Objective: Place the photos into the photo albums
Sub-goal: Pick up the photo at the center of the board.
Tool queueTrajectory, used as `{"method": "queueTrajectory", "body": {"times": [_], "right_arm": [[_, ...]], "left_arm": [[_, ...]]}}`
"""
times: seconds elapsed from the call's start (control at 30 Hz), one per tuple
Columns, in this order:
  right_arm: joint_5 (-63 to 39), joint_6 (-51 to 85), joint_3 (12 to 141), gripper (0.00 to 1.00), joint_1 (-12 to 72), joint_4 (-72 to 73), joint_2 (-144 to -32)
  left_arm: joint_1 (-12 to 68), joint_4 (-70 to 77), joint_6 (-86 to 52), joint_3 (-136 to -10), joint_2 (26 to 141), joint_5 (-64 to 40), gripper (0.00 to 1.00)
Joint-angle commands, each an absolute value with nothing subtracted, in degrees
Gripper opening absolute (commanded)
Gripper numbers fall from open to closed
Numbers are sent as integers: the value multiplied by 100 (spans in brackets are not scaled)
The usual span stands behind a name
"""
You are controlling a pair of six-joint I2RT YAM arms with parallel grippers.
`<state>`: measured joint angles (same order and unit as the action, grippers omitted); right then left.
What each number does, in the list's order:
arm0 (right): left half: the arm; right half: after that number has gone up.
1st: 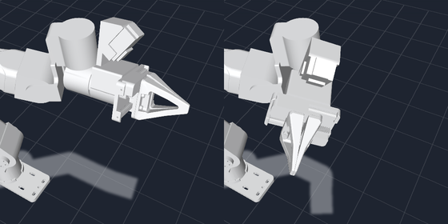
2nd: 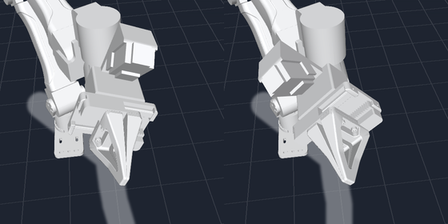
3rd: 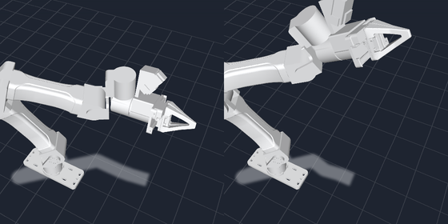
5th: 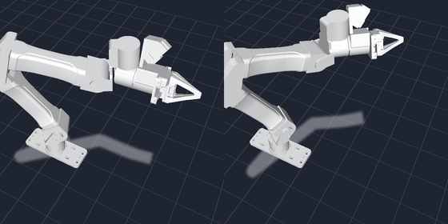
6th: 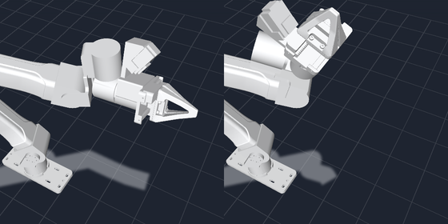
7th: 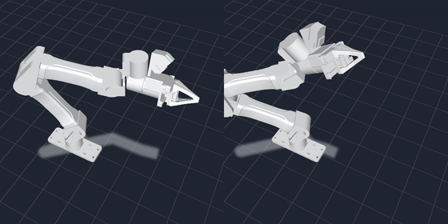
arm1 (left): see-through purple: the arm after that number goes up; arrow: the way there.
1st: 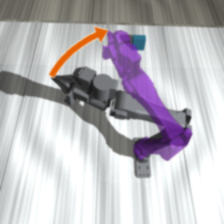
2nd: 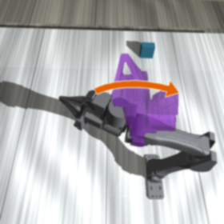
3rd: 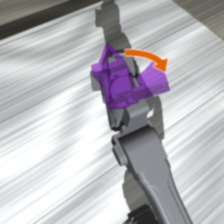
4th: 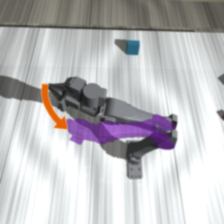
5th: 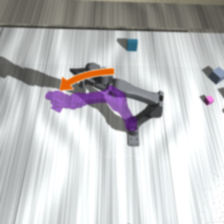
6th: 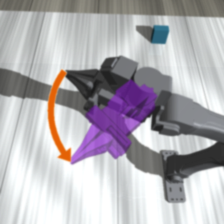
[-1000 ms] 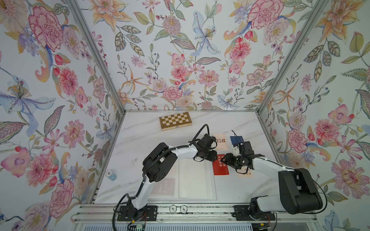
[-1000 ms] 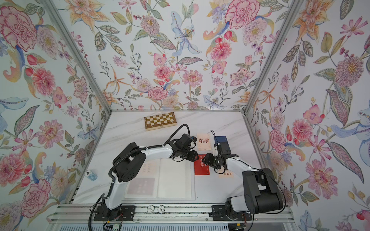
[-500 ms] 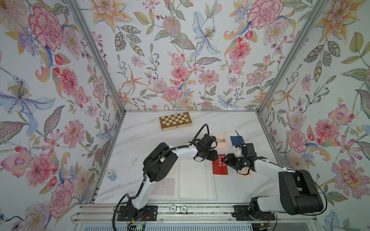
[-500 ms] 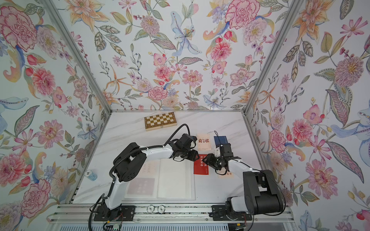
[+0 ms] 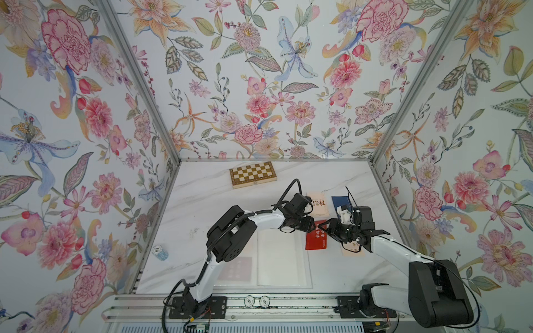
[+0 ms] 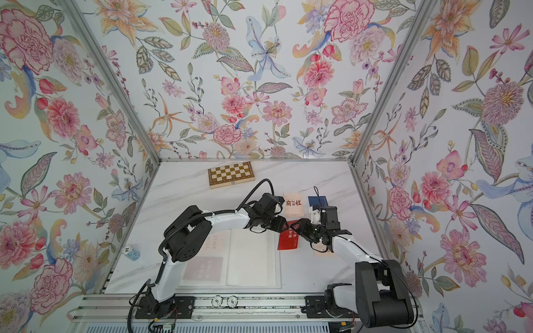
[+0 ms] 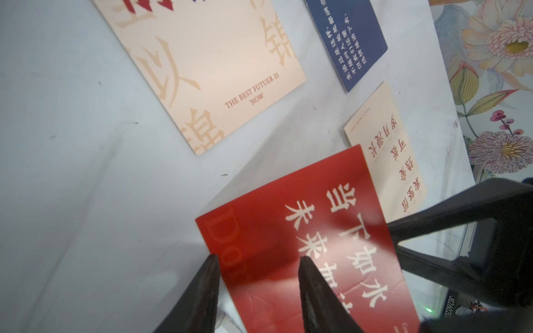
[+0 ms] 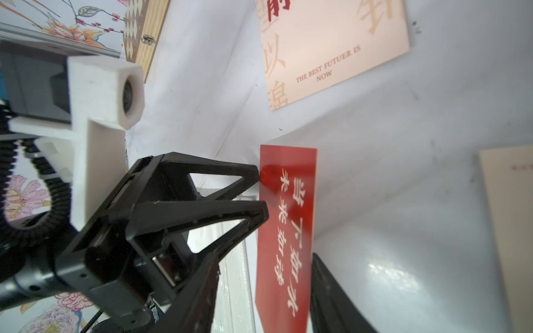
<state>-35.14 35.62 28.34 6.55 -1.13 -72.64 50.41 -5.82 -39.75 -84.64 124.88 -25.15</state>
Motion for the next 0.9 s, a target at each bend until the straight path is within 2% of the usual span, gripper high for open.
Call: {"method": "queueTrajectory", "body": {"times": [0.0,0.17,0.4,0.63,0.77,0.87], "right_arm": [[-3681,3734,2716,50,625,128,-7169],[-3621,3699,2708,45,632,92,-7362],[-3500,3755,2672,25,806,364,-7741],[-3308,3727,2665,12,879,352,-7805],[-3224,3722,2646,0,940,377,-7813],[-3183,3684,2659,0,949,281,-7775]], "left_arm": [[5032,-585,-4117,-8276,12633,-2644,44],[5030,-502,-4168,-8241,12612,-2690,44],[5018,-430,-4176,-8166,12538,-2717,44],[5010,-347,-4190,-8091,12490,-2757,44],[5009,-335,-4214,-8113,12487,-2816,44],[5010,-343,-4194,-8105,12407,-2818,44]]}}
